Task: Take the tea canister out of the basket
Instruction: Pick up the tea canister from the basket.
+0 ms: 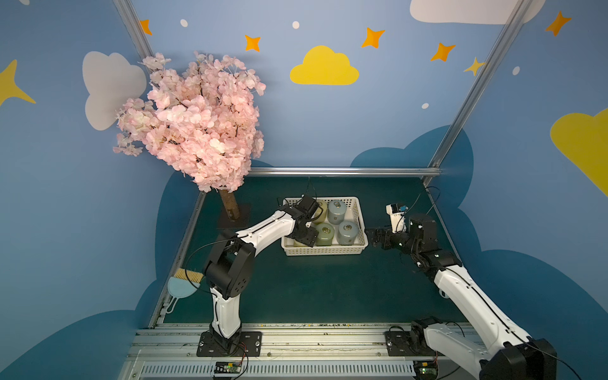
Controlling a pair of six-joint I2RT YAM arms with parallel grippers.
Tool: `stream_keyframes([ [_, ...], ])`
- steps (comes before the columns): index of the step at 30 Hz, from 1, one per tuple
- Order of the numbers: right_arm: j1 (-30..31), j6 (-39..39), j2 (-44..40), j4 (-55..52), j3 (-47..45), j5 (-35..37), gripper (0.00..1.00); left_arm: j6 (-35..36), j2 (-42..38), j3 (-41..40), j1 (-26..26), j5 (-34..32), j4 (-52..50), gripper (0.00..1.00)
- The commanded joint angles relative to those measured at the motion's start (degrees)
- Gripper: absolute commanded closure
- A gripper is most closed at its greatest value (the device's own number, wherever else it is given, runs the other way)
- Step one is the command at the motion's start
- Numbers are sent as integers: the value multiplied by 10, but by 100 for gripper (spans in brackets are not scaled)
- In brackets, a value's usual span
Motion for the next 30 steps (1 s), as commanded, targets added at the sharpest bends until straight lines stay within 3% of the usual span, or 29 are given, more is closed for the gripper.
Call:
stream_keyframes([
  [1, 2, 3, -6, 12, -1, 1, 2, 6, -45, 33, -1, -7, -13, 49],
  [18, 3, 2, -6, 13, -1, 6, 2, 12, -112, 59, -10, -16, -36, 54],
  [30, 4, 4, -14, 13, -4, 13, 2, -2, -204, 15, -65, -34, -56, 54],
])
